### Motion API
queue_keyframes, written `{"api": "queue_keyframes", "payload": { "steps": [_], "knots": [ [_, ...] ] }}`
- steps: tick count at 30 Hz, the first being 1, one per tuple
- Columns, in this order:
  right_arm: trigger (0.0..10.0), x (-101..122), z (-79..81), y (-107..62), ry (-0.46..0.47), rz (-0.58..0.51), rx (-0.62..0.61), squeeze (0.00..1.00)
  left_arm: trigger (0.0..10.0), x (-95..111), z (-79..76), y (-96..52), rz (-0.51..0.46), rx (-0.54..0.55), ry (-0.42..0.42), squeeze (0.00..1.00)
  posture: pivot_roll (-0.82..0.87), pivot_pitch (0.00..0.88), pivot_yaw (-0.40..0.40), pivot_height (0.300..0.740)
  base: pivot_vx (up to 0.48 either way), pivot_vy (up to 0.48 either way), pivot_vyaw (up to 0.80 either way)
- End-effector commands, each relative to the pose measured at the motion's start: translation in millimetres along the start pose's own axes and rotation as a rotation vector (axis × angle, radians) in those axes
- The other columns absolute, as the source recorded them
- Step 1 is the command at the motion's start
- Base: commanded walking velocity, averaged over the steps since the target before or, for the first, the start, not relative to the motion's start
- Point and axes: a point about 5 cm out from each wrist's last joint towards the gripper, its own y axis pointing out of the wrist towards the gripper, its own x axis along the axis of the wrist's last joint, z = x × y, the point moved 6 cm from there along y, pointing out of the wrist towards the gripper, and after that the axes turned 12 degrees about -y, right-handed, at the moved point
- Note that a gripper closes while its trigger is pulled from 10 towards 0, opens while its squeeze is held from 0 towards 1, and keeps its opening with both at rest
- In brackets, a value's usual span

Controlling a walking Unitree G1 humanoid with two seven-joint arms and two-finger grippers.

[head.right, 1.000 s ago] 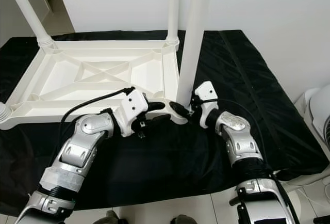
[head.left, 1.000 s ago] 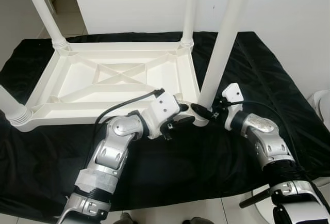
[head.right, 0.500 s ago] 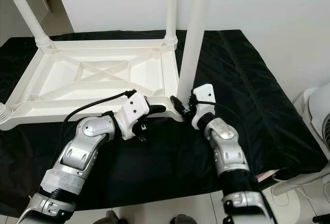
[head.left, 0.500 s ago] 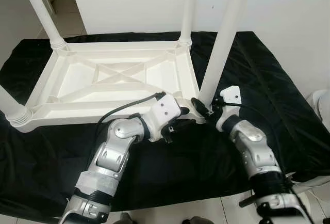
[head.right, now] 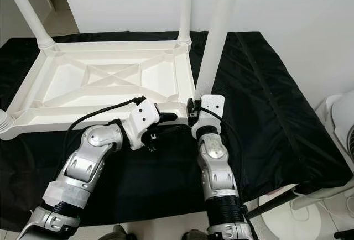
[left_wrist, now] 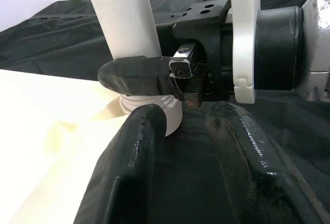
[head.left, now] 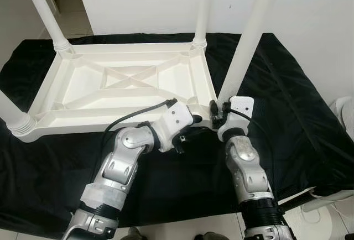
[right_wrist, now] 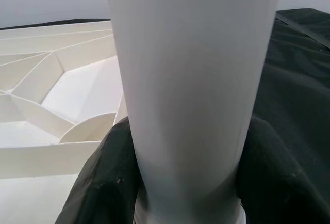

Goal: Building children table

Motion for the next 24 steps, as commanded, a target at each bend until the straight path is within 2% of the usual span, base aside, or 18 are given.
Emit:
{"api": "queue_keyframes", "payload": {
  "steps": [1, 7, 8, 12, 13, 14, 16, 17, 18, 21, 24],
  "knots": [
    [10.0, -3, 8.4, -3.7, 0.046, 0.014, 0.025, 0.00, 10.0, -2, 8.5, -1.4, -0.018, 0.096, -0.011, 0.00, -0.13, 0.040, 0.033, 0.740, 0.000, 0.000, 0.00],
    [10.0, -5, 8.3, -5.4, 0.036, 0.025, 0.027, 0.00, 10.0, -3, 7.8, -1.1, -0.016, 0.094, -0.011, 0.00, -0.13, 0.037, 0.027, 0.740, 0.000, 0.000, 0.00],
    [10.0, -3, 6.8, -6.1, 0.047, 0.020, 0.022, 1.00, 10.0, -2, 8.3, -1.4, -0.018, 0.096, -0.010, 0.00, -0.13, 0.036, 0.027, 0.740, 0.000, 0.000, 0.00],
    [10.0, -1, 5.2, -6.4, 0.052, 0.009, 0.024, 1.00, 10.0, -2, 8.7, -1.5, -0.019, 0.098, -0.009, 0.00, -0.12, 0.033, 0.024, 0.740, 0.000, 0.000, 0.00],
    [10.0, 3, 1.0, -6.7, 0.043, -0.020, 0.060, 1.00, 10.0, -1, 8.4, -1.9, -0.020, 0.100, -0.008, 0.00, -0.12, 0.031, 0.022, 0.740, 0.000, 0.000, 0.00],
    [10.0, 3, -3.2, -6.5, 0.030, -0.031, 0.092, 0.89, 10.0, -2, 8.1, -2.1, -0.020, 0.101, -0.007, 0.00, -0.12, 0.029, 0.021, 0.740, 0.000, 0.000, 0.00],
    [10.0, 2, -6.1, -6.5, 0.022, -0.037, 0.113, 0.89, 10.0, -2, 8.0, -2.2, -0.020, 0.101, -0.007, 0.00, -0.12, 0.029, 0.021, 0.740, 0.000, 0.000, 0.00],
    [10.0, 2, -10.4, -5.5, 0.000, -0.043, 0.144, 0.00, 10.0, -2, 8.2, -2.2, -0.021, 0.102, -0.007, 0.00, -0.12, 0.027, 0.019, 0.740, 0.000, 0.000, 0.00],
    [10.0, 2, -10.4, -5.5, 0.000, -0.043, 0.144, 0.00, 10.0, -2, 8.2, -2.2, -0.021, 0.102, -0.007, 0.00, -0.12, 0.027, 0.019, 0.740, 0.000, 0.000, 0.00],
    [10.0, 0, -16.8, -0.7, -0.038, -0.050, 0.250, 0.00, 10.0, -1, 8.7, -1.6, -0.023, 0.103, -0.007, 0.00, -0.12, 0.026, 0.017, 0.740, 0.000, 0.000, 0.00],
    [10.0, -2, -18.3, 1.8, -0.048, -0.044, 0.285, 0.00, 10.0, 0, 8.8, -1.5, -0.024, 0.103, -0.006, 0.00, -0.12, 0.026, 0.017, 0.740, 0.000, 0.000, 0.00]
  ]
}}
